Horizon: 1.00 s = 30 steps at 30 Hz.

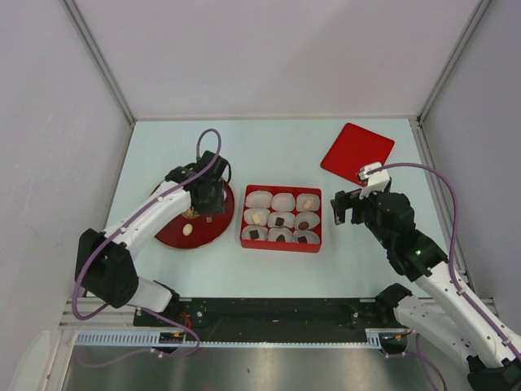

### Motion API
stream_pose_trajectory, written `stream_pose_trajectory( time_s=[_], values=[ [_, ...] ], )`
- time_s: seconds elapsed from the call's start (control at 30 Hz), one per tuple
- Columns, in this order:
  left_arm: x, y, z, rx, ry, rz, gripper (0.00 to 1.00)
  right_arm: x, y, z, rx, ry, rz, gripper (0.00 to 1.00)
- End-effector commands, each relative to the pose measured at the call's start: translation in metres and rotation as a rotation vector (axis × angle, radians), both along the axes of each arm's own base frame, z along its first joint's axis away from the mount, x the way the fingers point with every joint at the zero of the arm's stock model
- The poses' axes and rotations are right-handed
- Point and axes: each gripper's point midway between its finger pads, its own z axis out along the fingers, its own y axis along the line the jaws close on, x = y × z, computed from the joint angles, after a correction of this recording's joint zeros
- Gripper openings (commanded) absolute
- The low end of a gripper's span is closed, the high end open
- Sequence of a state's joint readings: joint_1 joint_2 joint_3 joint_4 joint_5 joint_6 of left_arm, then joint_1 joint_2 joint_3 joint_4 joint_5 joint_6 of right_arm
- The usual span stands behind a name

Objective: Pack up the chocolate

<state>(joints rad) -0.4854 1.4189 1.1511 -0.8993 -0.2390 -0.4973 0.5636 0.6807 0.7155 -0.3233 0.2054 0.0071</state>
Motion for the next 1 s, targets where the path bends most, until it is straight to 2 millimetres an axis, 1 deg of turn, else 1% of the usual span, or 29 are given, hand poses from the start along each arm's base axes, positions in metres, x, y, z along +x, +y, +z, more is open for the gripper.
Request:
stream_pose_trajectory(
  time_s=[0.0, 0.2, 0.37, 0.53, 0.6, 0.67, 0.77, 0.97],
  values=[
    [0.012, -0.006, -0.003, -0.026, -0.023, 0.011, 0.45, 0.003, -0.003, 0.008, 0.009, -0.035, -0.023, 1.00],
    [0.011, -0.004, -0.021, 0.004, 0.029, 0.015, 0.45, 0.003, -0.004, 0.006, 0.002, -0.030, -0.030, 1.00],
    [0.007, -0.002, -0.040, 0.026, 0.076, 0.021, 0.45, 0.004, -0.005, 0.007, 0.003, -0.032, -0.034, 1.00],
    [0.004, -0.004, -0.050, 0.020, 0.101, 0.013, 0.43, 0.004, -0.005, 0.006, 0.001, -0.030, -0.035, 1.00],
    [0.002, -0.004, -0.053, 0.020, 0.113, 0.010, 0.40, 0.004, -0.004, 0.005, -0.001, -0.027, -0.033, 1.00],
    [-0.001, -0.006, -0.052, 0.014, 0.120, 0.007, 0.36, 0.004, -0.004, 0.006, 0.001, -0.029, -0.033, 1.00],
    [-0.004, -0.004, -0.048, 0.008, 0.115, 0.010, 0.32, 0.004, -0.005, 0.006, -0.001, -0.030, -0.036, 1.00],
    [-0.009, 0.002, -0.029, 0.015, 0.088, 0.017, 0.19, 0.004, -0.003, 0.006, 0.004, -0.031, -0.028, 1.00]
  ],
)
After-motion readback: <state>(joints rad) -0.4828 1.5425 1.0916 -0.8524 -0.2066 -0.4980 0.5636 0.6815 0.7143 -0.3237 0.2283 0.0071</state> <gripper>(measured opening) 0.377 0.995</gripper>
